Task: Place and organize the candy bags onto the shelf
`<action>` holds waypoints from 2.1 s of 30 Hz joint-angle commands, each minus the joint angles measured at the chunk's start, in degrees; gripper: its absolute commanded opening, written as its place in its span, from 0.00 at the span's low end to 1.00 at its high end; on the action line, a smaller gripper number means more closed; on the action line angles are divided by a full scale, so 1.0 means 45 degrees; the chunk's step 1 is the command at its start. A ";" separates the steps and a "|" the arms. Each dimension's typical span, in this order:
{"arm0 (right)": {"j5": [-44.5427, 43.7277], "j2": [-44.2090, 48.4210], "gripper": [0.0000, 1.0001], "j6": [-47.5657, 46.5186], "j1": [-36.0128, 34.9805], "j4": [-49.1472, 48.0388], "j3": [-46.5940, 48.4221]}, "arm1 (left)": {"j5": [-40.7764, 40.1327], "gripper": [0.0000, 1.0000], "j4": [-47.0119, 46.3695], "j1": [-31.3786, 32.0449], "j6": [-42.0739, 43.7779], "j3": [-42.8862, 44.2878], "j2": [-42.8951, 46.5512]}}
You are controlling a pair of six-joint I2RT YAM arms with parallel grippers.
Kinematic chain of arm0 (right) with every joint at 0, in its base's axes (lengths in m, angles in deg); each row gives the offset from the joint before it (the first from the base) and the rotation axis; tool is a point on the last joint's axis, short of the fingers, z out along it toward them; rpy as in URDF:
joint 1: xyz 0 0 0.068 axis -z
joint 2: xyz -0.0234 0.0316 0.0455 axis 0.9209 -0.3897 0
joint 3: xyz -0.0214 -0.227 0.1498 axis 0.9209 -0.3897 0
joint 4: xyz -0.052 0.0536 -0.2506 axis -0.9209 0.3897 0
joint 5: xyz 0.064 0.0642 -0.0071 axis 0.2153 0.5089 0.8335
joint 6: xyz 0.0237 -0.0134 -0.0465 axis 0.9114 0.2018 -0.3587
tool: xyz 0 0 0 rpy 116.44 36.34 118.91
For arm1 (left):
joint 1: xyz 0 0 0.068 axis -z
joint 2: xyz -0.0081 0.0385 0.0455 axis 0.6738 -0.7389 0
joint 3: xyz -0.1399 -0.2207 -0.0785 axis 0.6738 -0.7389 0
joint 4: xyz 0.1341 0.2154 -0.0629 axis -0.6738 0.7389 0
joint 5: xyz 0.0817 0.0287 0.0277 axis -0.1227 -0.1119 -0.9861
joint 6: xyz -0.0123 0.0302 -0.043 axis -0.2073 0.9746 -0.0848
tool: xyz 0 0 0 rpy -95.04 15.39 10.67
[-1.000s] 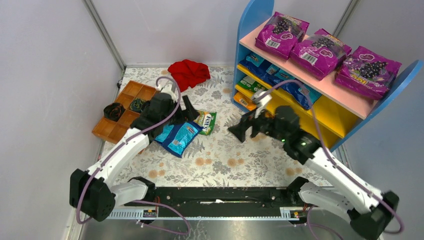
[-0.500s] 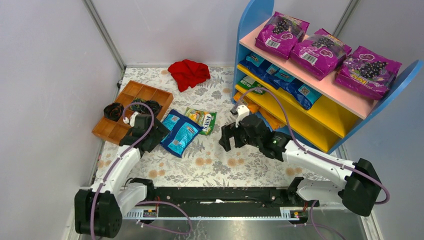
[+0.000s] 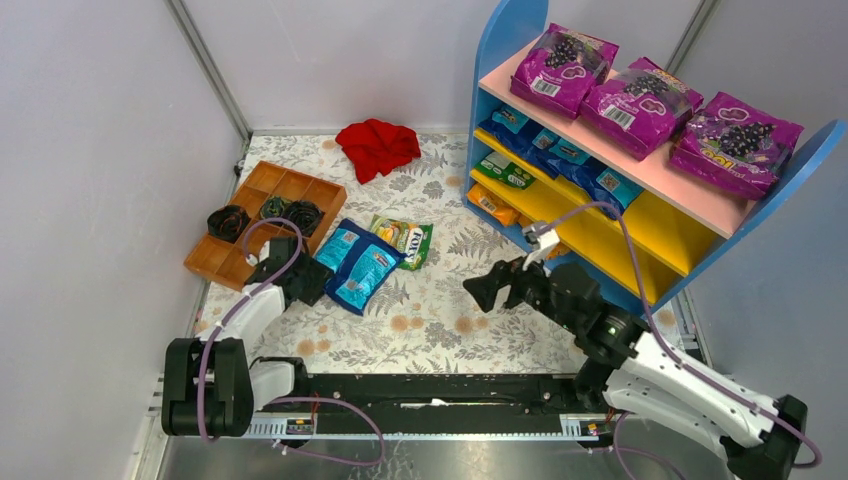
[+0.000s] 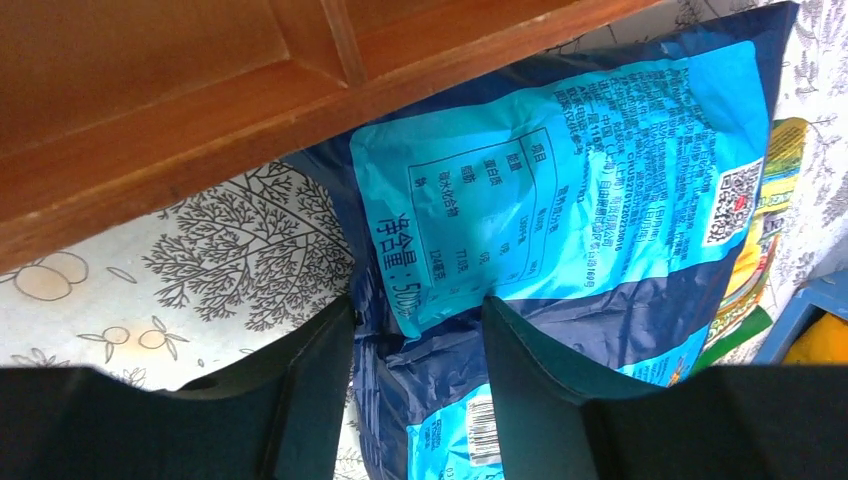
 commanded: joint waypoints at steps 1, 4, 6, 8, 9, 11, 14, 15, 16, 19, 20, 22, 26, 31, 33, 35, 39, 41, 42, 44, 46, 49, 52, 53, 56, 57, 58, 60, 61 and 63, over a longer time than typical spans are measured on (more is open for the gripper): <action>0.0234 0.1651 1.00 0.0124 -0.0074 -0.1688 -0.1131 | 0.0027 0.52 -0.1014 -0.0060 -0.0371 -0.0311 0.0070; 0.0074 0.1845 1.00 0.0005 -0.0076 -0.1273 -0.1091 | -0.0294 0.39 -0.1366 -0.0052 -0.0371 -0.0503 -0.0022; 0.0334 0.1578 1.00 -0.0379 -0.0076 -0.1059 -0.0863 | -0.0093 0.29 -0.1572 -0.0052 -0.0198 -0.0536 -0.0170; 0.0524 0.1062 1.00 -0.0511 -0.0076 -0.0948 -0.0680 | 0.0622 0.18 -0.1687 -0.0058 0.0111 -0.0510 -0.0248; 0.0537 0.0765 1.00 -0.0514 -0.0076 -0.0893 -0.0586 | 0.0905 0.14 -0.1690 -0.0059 0.0186 -0.0500 -0.0211; 0.0644 0.0137 1.00 -0.0471 -0.0076 -0.0882 -0.0431 | 0.1516 0.04 -0.1662 -0.0028 0.0274 -0.0545 0.0119; 0.0931 -0.0967 1.00 -0.0391 -0.0076 -0.1037 -0.0279 | 0.2062 0.01 -0.0949 0.0090 0.0452 -0.0313 0.0772; 0.1050 -0.1353 1.00 -0.0370 -0.0076 -0.1082 -0.0196 | 0.2155 0.00 -0.0650 0.0191 0.0590 -0.0116 0.0959; 0.1162 -0.1807 1.00 -0.0345 -0.0076 -0.1110 -0.0101 | 0.2259 0.00 -0.0330 0.0324 0.0719 0.0094 0.1121; 0.1710 -0.3341 1.00 -0.0418 -0.0076 -0.1078 0.0357 | 0.2294 0.00 0.0277 0.1214 0.0713 0.0696 0.1686; 0.1853 -0.3867 1.00 -0.0458 -0.0101 -0.1002 0.0584 | 0.2213 0.00 0.0377 0.1667 0.0586 0.0857 0.1886; 0.1933 -0.5020 1.00 -0.0465 -0.0280 -0.0887 0.1220 | 0.1923 0.00 0.0422 0.2532 0.0261 0.1142 0.2453; 0.1383 -0.6775 1.00 -0.0729 -0.1518 -0.0877 0.2312 | 0.1133 0.00 0.0366 0.4119 -0.0645 0.1619 0.3232; -0.1240 -0.8744 1.00 -0.1904 -0.3532 0.0255 0.4374 | 0.1523 0.00 -0.0114 0.5338 -0.1341 0.1999 0.2422; -0.2807 -0.9595 1.00 -0.2566 -0.4241 0.1175 0.5481 | 0.1500 0.00 -0.0530 0.5934 -0.1624 0.2030 0.2196; -0.4239 -1.0467 0.98 -0.3124 -0.4868 0.1895 0.6458 | 0.1503 0.00 -0.0930 0.6289 -0.1852 0.2065 0.2064; -0.6405 -1.1708 0.94 -0.3208 -0.5512 0.2646 0.7398 | 0.1602 0.00 -0.1189 0.6400 -0.1926 0.2370 0.1897; -0.7404 -1.2040 0.91 -0.2899 -0.5692 0.2732 0.7427 | 0.1656 0.00 -0.1192 0.6419 -0.1881 0.2511 0.1906; -0.7734 -1.2179 0.90 -0.2739 -0.5800 0.2717 0.7420 | 0.1698 0.00 -0.1191 0.6420 -0.1863 0.2529 0.1923; -0.8145 -1.2454 0.86 -0.2637 -0.6006 0.2638 0.7461 | 0.1738 0.00 -0.1228 0.6414 -0.1843 0.2490 0.1940; -0.8486 -1.2701 0.79 -0.2554 -0.6197 0.2638 0.7575 | 0.1765 0.00 -0.1284 0.6409 -0.1821 0.2421 0.1927; -0.8685 -1.2782 0.63 -0.2618 -0.6409 0.2540 0.7575 | 0.1857 0.00 -0.1309 0.6417 -0.1725 0.2456 0.1846; -0.8504 -1.2411 0.43 -0.2624 -0.6429 0.2129 0.7198 | 0.1826 0.01 -0.1280 0.6414 -0.1566 0.2557 0.1786; -0.8350 -1.2264 0.39 -0.2633 -0.6425 0.1965 0.7049 | 0.1766 0.03 -0.1253 0.6414 -0.1508 0.2584 0.1769; -0.8122 -1.1743 0.21 -0.2521 -0.6397 0.1566 0.6624 | 0.1468 0.08 -0.1092 0.6390 -0.1309 0.2627 0.1771; -0.8014 -1.1533 0.13 -0.2501 -0.6403 0.1426 0.6467 | 0.1333 0.11 -0.1044 0.6399 -0.1244 0.2615 0.1779; -0.7952 -1.1351 0.06 -0.2437 -0.6394 0.1284 0.6318 | 0.1280 0.14 -0.1014 0.6400 -0.1178 0.2608 0.1797; -0.7874 -1.0942 0.00 -0.2371 -0.6399 0.1016 0.5969 | 0.1137 0.28 -0.0774 0.6355 -0.0984 0.2668 0.1818; -0.7846 -1.0750 0.00 -0.2353 -0.6389 0.0893 0.5804 | 0.1045 0.41 -0.0492 0.6283 -0.0837 0.2776 0.1834; -0.7797 -1.0340 0.00 -0.2331 -0.6368 0.0647 0.5434 | 0.0845 0.60 -0.0119 0.6157 -0.0543 0.2885 0.1981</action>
